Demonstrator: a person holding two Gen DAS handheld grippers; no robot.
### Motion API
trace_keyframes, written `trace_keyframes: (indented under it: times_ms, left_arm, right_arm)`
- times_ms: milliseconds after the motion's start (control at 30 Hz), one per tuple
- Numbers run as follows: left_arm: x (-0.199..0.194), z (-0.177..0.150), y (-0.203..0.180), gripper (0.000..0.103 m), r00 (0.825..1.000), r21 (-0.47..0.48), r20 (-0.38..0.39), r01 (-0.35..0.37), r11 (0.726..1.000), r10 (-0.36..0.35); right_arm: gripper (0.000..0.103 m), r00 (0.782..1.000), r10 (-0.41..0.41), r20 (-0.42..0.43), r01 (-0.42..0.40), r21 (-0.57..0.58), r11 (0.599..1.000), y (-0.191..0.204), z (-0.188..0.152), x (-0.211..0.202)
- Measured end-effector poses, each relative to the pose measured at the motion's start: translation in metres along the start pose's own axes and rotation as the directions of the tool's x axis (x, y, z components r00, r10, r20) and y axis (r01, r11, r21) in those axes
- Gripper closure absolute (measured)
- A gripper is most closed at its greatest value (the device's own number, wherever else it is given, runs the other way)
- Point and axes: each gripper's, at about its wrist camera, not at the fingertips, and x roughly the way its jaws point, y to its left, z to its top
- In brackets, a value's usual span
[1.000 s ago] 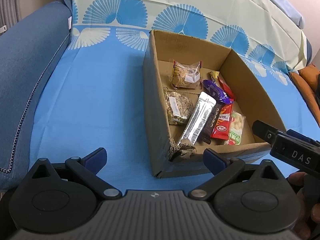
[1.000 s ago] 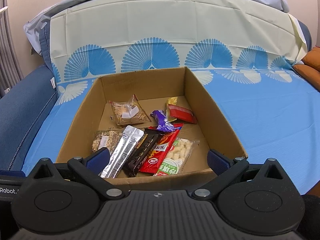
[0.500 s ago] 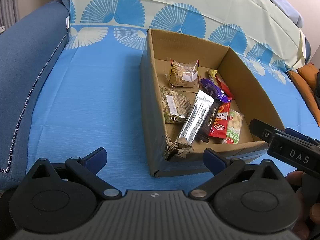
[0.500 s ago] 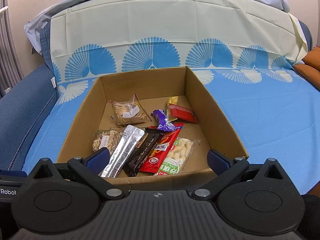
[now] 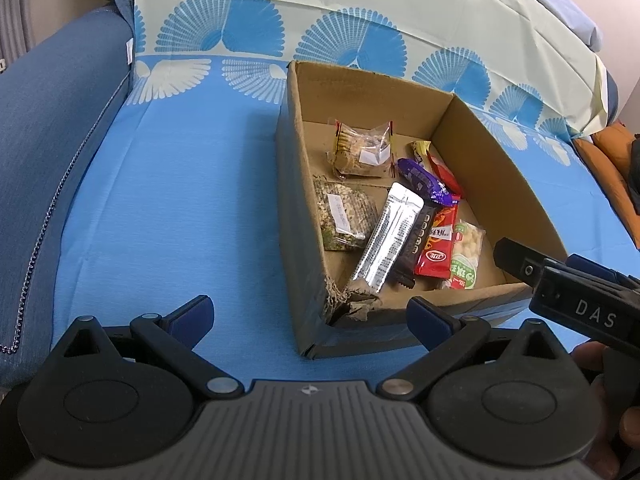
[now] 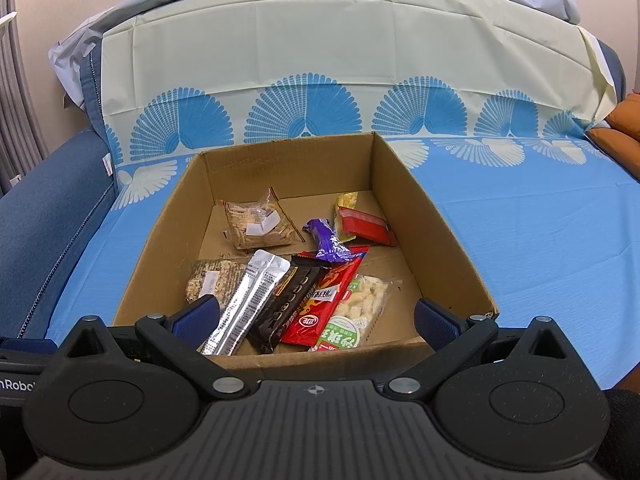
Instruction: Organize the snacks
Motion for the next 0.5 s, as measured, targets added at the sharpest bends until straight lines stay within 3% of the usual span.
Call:
trace_keyframes:
  times_ms: [500]
  left_arm:
    - [-0.0007,0.0022,-0.0043,0.001,1.000,0.023,0.026,0.004,1.000,-0.005]
  right_arm:
    - [0.001,1.000,0.005,-0.002,-0.005,0.008,1.000,-0.0011,0.0013,0.0013]
